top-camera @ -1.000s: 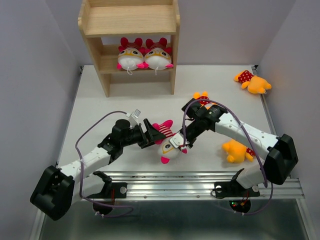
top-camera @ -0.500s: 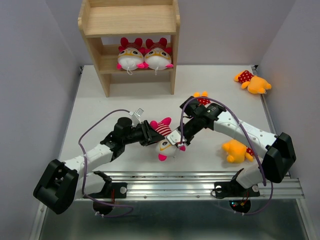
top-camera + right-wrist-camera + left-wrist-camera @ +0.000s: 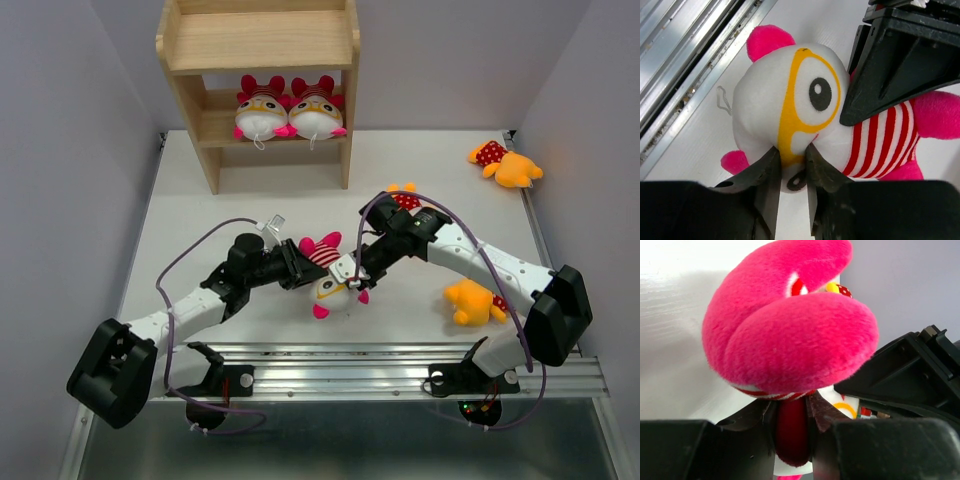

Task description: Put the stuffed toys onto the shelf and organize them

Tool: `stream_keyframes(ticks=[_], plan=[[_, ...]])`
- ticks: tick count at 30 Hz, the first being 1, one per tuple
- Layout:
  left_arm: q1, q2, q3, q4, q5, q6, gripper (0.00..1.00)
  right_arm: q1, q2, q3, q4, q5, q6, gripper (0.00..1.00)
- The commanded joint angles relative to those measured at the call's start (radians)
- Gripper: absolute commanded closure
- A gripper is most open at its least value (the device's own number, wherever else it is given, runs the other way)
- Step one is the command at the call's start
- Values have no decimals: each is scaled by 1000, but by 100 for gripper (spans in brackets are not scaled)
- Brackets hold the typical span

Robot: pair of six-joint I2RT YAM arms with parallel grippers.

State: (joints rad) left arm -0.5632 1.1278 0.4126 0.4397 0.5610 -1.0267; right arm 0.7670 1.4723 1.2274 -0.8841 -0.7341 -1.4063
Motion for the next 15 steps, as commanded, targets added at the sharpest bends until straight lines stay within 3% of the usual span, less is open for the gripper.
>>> stream_keyframes(ticks=[1,2,6,15], plan=[[-4,-68,-17,47,-35,-71,100,9,-36,-2,129,-31,96,65],[-1,-80,-27,47,-45,-90,100,9,-38,1,135,-31,113,56],[16,-132,-87,50,-90,-179,100,9,-49,0,161,-48,161,41],[43,-263,-224,53,-171,-387,100,9,-64,-14,246,-70,250,29]])
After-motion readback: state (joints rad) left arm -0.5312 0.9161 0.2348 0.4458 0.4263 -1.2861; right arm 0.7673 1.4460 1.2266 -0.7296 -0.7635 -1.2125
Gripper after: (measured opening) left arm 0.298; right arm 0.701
